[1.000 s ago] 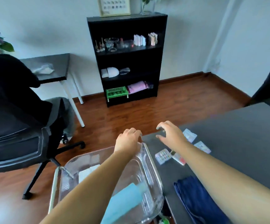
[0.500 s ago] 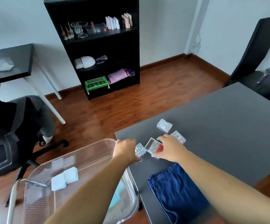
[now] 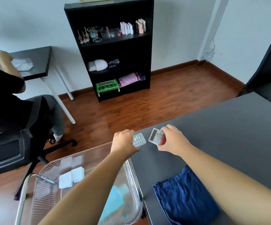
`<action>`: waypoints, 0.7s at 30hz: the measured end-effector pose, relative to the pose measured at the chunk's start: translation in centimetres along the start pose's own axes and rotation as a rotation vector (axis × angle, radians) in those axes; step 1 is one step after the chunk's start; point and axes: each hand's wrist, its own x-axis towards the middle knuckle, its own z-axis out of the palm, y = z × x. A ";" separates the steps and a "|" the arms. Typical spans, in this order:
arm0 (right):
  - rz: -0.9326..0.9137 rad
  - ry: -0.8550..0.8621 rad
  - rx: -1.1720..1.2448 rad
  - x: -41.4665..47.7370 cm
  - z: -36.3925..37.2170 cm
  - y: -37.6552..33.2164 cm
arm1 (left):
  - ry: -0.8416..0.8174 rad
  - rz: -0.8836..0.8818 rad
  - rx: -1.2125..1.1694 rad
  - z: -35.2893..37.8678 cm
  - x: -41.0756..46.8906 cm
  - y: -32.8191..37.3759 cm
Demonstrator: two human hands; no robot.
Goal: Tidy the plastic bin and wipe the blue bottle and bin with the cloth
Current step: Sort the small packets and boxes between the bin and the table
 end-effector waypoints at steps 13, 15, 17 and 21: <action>-0.337 -0.084 0.071 2.1 2.9 -15.8 | 0.108 -0.291 -0.091 -6.5 -7.4 -15.5; -0.376 -0.118 0.055 1.9 4.9 -17.7 | 0.077 -0.315 -0.077 -5.8 -9.0 -17.5; -0.400 -0.154 0.016 1.6 7.0 -18.9 | 0.036 -0.339 -0.073 -4.6 -10.2 -19.1; -0.398 -0.220 -0.071 1.7 11.1 -19.3 | -0.058 -0.356 -0.067 -1.3 -11.1 -21.0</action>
